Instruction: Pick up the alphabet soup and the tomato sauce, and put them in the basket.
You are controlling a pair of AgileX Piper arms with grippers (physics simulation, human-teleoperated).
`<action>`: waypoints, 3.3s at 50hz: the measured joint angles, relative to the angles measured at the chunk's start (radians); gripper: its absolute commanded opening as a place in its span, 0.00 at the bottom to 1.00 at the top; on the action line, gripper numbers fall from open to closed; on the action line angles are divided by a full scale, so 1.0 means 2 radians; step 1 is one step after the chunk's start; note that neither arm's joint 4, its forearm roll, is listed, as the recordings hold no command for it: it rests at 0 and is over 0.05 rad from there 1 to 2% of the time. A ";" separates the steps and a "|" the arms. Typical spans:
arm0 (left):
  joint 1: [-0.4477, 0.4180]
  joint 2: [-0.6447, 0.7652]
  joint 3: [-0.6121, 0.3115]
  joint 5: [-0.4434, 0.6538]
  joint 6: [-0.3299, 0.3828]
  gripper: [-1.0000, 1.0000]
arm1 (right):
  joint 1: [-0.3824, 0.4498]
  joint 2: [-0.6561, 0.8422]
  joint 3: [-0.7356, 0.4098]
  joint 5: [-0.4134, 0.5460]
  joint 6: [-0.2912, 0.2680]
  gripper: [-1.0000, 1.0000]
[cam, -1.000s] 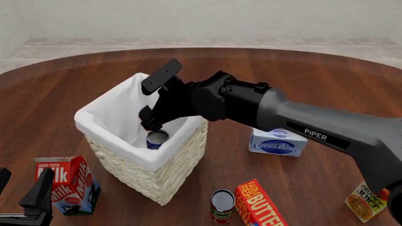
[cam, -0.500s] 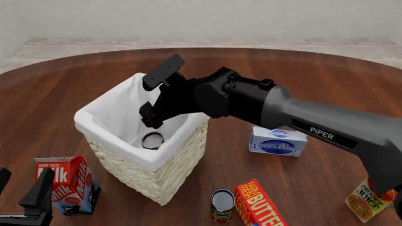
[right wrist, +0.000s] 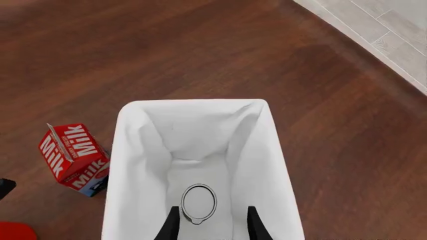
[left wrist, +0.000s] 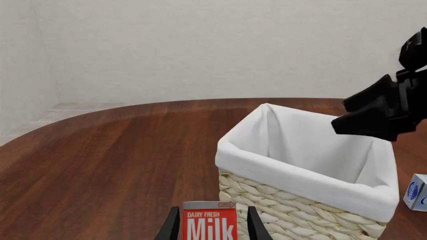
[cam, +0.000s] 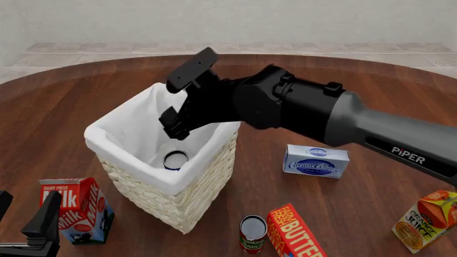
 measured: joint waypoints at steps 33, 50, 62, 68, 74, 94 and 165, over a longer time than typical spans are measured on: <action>0.000 0.000 0.000 0.000 0.000 1.00 | 0.013 -0.089 0.049 0.013 0.002 1.00; 0.000 0.000 0.000 0.000 0.000 1.00 | 0.028 -0.129 0.074 0.030 0.006 1.00; 0.000 0.000 0.000 0.000 0.000 1.00 | 0.039 -0.156 0.092 0.045 0.009 1.00; 0.000 0.000 0.000 0.000 0.000 1.00 | 0.041 -0.165 0.097 0.054 0.008 1.00; 0.000 0.000 0.000 0.000 0.000 1.00 | 0.041 -0.171 0.097 0.063 0.006 1.00; 0.000 0.000 0.000 0.000 0.000 1.00 | 0.039 -0.183 0.107 0.095 -0.006 1.00; 0.000 0.000 0.000 0.000 0.000 1.00 | 0.051 -0.219 0.157 0.172 -0.060 1.00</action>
